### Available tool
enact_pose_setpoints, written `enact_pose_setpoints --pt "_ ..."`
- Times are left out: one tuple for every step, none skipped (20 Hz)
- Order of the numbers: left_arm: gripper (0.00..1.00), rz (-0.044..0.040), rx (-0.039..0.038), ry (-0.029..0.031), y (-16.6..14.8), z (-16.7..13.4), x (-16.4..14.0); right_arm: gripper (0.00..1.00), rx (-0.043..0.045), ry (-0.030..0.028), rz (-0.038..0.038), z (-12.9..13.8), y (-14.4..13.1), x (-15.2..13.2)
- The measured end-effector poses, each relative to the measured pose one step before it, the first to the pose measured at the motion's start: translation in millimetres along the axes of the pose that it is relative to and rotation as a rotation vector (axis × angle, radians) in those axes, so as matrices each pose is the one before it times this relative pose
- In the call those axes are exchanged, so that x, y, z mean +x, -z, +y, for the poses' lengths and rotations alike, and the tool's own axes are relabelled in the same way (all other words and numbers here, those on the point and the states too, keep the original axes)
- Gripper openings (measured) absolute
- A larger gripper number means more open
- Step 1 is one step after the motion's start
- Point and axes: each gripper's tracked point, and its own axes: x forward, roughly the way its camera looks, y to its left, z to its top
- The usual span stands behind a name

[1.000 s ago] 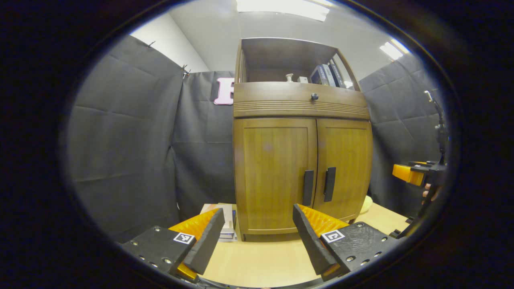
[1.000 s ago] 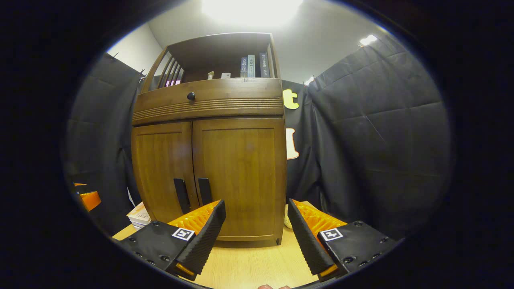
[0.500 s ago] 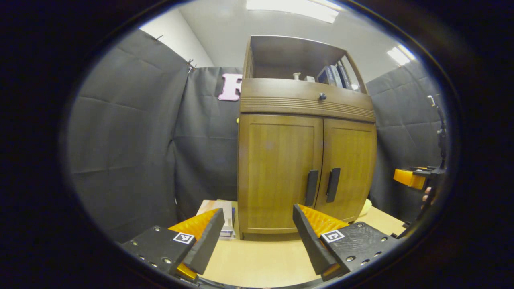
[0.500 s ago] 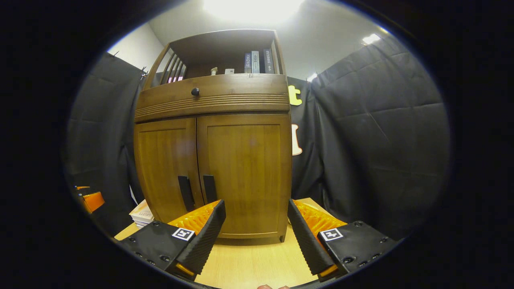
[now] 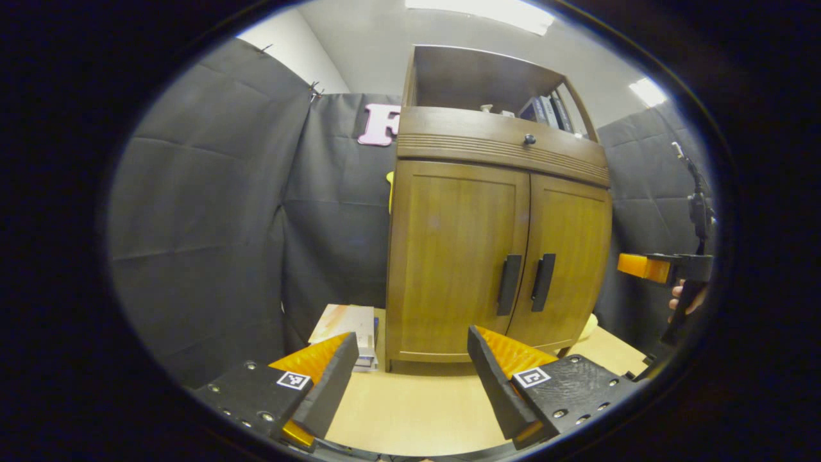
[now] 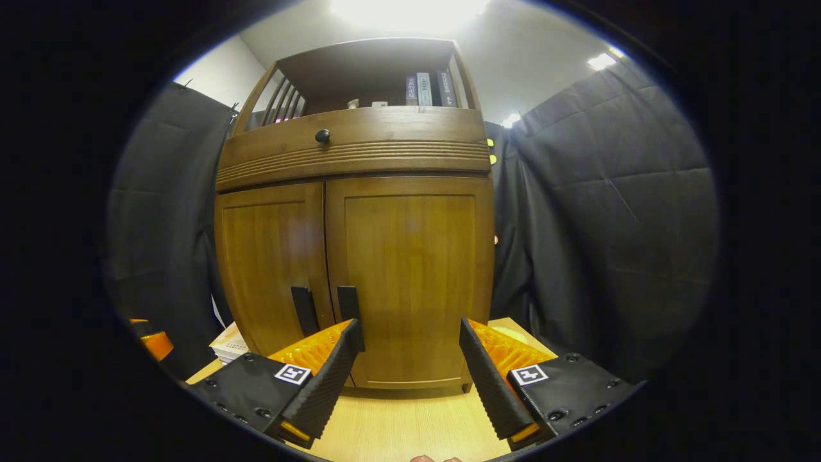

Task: Open the right door of the double-door shoe cabinet with the right hand, and open the left door with the left hand.

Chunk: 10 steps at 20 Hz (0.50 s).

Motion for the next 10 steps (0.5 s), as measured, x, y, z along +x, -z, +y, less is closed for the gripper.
enact_pose_setpoints --pt "1.00 -0.00094 -0.00287 -0.00900 0.35 0.54 -1.20 0.97 -0.00386 -0.00681 -0.00256 4.20 -1.78 6.42" --pt "1.00 -0.00078 -0.00121 -0.00771 -1.55 1.82 -0.50 0.97 -0.00231 -0.00601 -0.00376 3.18 -3.01 6.28" --pt "1.00 0.00087 -0.00023 -0.00934 2.01 2.61 -1.69 0.97 0.00051 -0.00579 -0.00256 2.67 -2.05 6.93" --pt "1.00 0.00178 -0.00066 -0.00762 -0.49 2.54 0.15 0.98 0.00479 -0.00566 -0.00016 3.93 -1.78 6.84" --pt "1.00 0.00248 -0.00090 -0.00645 1.19 2.47 0.78 0.98 0.00739 -0.00838 0.00070 3.92 -1.02 7.04" --pt "1.00 0.00257 -0.00011 -0.00706 0.32 2.90 0.50 0.97 0.00679 -0.00975 0.00169 5.14 -1.03 7.26" --pt "1.00 0.00092 0.00006 -0.00631 1.84 2.41 0.52 0.97 0.00221 -0.00802 -0.00020 5.06 -1.02 7.37" --pt "1.00 0.00181 0.00110 -0.00497 0.50 1.44 1.06 0.97 -0.00032 -0.00489 0.00115 3.97 -0.47 7.82" --pt "1.00 0.00349 0.00346 -0.00667 0.65 0.90 -0.87 0.97 -0.00089 -0.00665 0.00194 3.76 1.30 7.08" --pt "0.98 0.00545 0.00525 -0.00804 1.64 2.49 0.72 0.97 0.00091 -0.00643 0.00328 4.39 0.27 7.25"
